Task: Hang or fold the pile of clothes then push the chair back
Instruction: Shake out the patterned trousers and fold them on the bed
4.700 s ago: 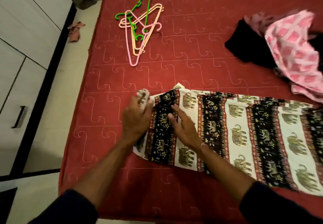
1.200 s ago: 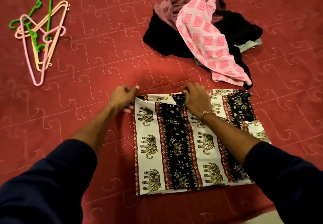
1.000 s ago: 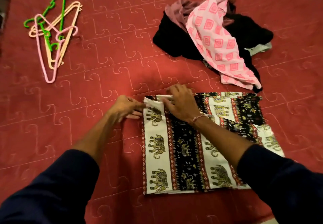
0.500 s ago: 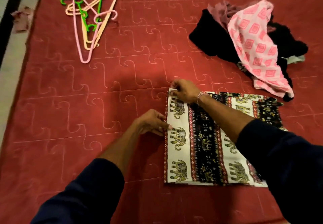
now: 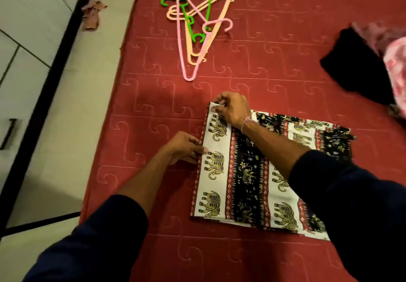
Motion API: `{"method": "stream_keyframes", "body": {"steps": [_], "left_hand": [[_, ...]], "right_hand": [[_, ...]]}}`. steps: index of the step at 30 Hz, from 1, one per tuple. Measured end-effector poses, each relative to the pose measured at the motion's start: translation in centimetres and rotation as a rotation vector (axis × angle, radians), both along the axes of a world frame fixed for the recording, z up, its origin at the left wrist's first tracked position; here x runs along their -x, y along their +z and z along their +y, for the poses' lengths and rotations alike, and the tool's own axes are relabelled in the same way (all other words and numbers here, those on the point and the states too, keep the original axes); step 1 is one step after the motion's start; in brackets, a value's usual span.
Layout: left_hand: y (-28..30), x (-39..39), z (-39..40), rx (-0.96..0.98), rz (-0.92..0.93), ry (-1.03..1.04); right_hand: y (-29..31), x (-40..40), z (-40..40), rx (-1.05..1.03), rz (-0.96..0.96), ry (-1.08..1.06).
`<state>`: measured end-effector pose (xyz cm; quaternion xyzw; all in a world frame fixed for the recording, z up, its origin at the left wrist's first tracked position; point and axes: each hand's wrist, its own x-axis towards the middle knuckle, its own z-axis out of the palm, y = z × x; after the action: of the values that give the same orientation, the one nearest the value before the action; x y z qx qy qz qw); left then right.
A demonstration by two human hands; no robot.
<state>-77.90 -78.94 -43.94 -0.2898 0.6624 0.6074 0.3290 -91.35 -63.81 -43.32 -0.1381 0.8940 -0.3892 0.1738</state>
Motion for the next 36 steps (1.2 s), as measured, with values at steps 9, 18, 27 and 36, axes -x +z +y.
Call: {"method": "stream_keyframes", "body": {"steps": [9,18,27,36], "left_hand": [[-0.2,-0.8,-11.0,0.094,0.019,0.052],[-0.7,2.9,-12.7,0.436,0.291,0.076],[-0.5,6.1,-13.8,0.293,0.084,0.049],[-1.1,5.8,-13.4,0.34,0.119,0.055]], "right_hand": [[-0.6,-0.6,-11.9,-0.019,0.053,0.029],[-1.2,2.1,-14.9,-0.054,0.138,0.074],[-1.8,5.3,-14.6,-0.461,0.255,0.021],[-1.2,5.8,-13.8,-0.145,-0.023,-0.274]]}}
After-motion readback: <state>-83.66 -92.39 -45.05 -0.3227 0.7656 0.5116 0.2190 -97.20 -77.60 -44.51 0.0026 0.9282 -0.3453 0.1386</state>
